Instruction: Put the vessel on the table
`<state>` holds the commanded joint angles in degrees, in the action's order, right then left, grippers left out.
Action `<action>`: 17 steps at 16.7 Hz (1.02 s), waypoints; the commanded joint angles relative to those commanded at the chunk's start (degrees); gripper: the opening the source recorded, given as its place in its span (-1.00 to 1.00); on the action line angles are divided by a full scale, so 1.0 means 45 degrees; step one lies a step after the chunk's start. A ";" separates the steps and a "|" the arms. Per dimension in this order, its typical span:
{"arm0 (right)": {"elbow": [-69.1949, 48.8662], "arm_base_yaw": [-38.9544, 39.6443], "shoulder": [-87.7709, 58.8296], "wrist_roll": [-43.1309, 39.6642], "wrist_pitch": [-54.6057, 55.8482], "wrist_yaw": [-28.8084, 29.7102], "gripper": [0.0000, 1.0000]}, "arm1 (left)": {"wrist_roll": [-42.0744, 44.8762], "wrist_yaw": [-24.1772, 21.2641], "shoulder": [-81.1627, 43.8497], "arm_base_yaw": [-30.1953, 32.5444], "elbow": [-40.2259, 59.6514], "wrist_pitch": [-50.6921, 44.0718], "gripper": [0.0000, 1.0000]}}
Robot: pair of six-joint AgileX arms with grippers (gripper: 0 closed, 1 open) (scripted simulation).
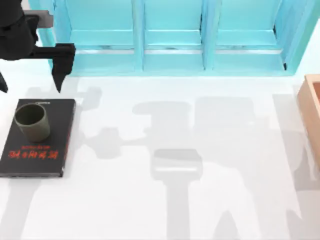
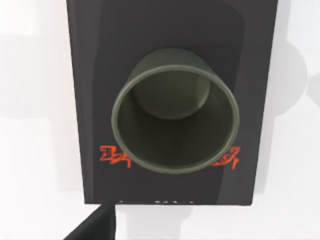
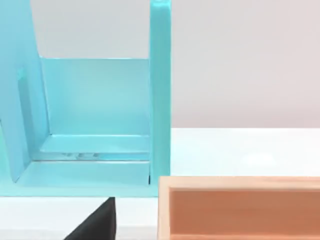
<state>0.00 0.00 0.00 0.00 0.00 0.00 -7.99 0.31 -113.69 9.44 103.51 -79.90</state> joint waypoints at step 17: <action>0.0000 0.0000 0.0000 0.0000 0.0000 0.0000 1.00 | 0.0072 -0.0004 -0.0638 -0.0063 -0.4176 0.4814 1.00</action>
<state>0.00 0.00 0.00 0.00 0.00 0.00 -7.66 0.29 -116.56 9.16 84.72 -58.23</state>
